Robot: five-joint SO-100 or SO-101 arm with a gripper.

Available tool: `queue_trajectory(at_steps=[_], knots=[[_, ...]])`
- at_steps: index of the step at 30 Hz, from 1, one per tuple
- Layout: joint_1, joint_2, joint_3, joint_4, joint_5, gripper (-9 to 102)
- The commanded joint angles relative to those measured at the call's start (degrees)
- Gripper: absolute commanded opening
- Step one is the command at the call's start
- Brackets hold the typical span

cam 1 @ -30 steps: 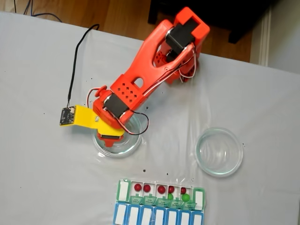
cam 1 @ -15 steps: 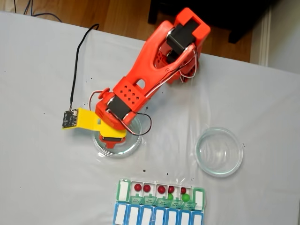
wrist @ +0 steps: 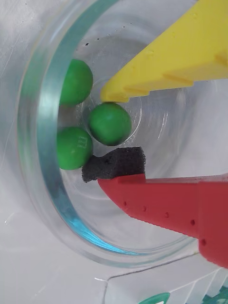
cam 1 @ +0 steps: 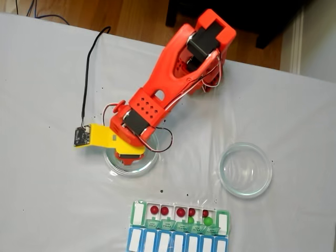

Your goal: Sort medicines into box.

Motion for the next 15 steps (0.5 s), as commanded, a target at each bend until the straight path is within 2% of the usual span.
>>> queue_trajectory(at_steps=[1,15], knots=[[-0.7,3.1,-0.4,-0.5,-0.3,18],[-0.9,3.0,0.2,-1.1,-0.4,16]])
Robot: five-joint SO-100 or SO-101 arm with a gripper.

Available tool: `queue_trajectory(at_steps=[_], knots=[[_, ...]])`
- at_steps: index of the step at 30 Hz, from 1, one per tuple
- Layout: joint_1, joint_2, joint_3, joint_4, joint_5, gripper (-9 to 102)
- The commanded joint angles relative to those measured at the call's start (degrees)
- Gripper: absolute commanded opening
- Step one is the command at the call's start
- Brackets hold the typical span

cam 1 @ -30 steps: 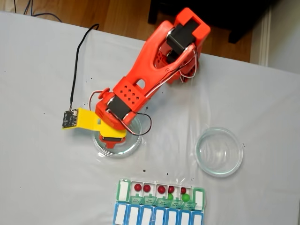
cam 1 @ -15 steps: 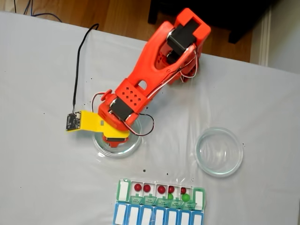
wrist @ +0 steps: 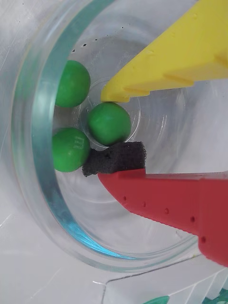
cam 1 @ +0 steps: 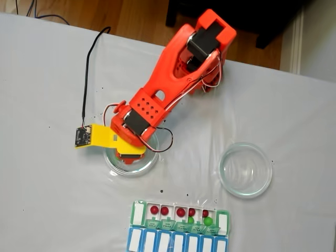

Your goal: Sort medicines into box.

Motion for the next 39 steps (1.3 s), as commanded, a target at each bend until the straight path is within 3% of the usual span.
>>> queue_trajectory(at_steps=[1,39], knots=[[-1.0,3.0,-0.2,-1.4,-0.4,16],[-2.1,9.0,9.2,-9.0,0.0,2]])
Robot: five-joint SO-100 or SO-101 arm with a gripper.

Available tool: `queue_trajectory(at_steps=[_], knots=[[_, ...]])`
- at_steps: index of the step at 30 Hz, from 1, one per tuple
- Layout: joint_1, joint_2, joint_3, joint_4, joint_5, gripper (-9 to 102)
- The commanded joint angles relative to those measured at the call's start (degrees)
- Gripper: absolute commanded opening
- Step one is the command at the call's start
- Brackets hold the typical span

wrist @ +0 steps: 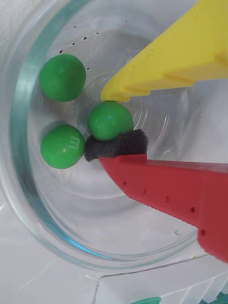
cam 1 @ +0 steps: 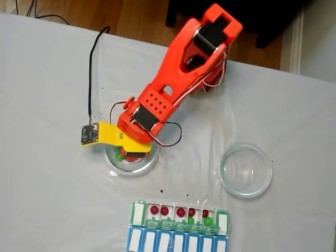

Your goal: Sort medicines into box.

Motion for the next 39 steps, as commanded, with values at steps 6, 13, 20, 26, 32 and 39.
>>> queue_trajectory(at_steps=[6,13,20,26,32,39], knots=[[-0.4,4.7,0.3,0.3,0.5,1],[0.4,5.3,-2.6,3.3,1.8,1],[1.1,5.5,-9.6,11.5,0.7,1],[1.7,5.7,-20.8,24.2,1.6,1],[-1.8,10.3,-26.2,30.8,2.4,1],[-12.1,18.7,-26.4,35.1,7.7,1]])
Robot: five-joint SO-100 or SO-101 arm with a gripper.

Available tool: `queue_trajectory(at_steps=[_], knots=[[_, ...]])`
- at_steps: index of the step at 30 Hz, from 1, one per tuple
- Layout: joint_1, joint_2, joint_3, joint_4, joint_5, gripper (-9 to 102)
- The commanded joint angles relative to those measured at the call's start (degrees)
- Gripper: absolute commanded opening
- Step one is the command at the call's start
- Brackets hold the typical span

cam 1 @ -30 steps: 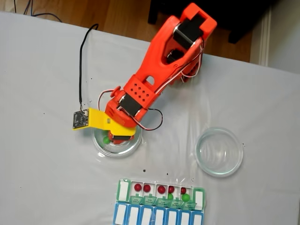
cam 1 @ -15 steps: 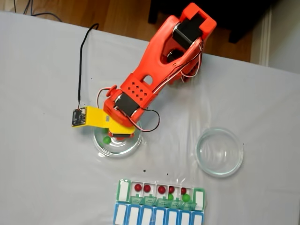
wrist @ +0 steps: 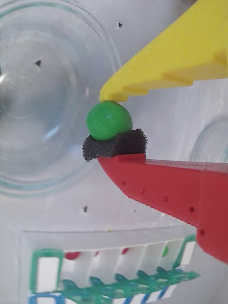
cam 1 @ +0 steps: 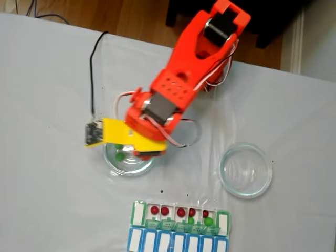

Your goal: Sort medicines into box.

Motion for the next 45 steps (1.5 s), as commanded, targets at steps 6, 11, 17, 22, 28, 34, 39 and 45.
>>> queue_trajectory(at_steps=[6,11,17,22,28,34,39,45], knots=[[-10.3,6.8,-9.1,1.8,9.0,1],[-15.3,2.8,-9.9,2.8,9.6,1],[-17.8,-4.8,-10.5,-3.4,12.2,1],[-18.4,-15.4,-22.2,-1.7,15.6,1],[-18.5,-28.3,-35.1,0.2,18.3,1],[-20.6,-31.3,-36.1,0.3,17.4,1],[-22.2,-32.7,-36.9,0.2,17.6,1],[-23.3,-36.5,-41.4,0.1,18.9,1]])
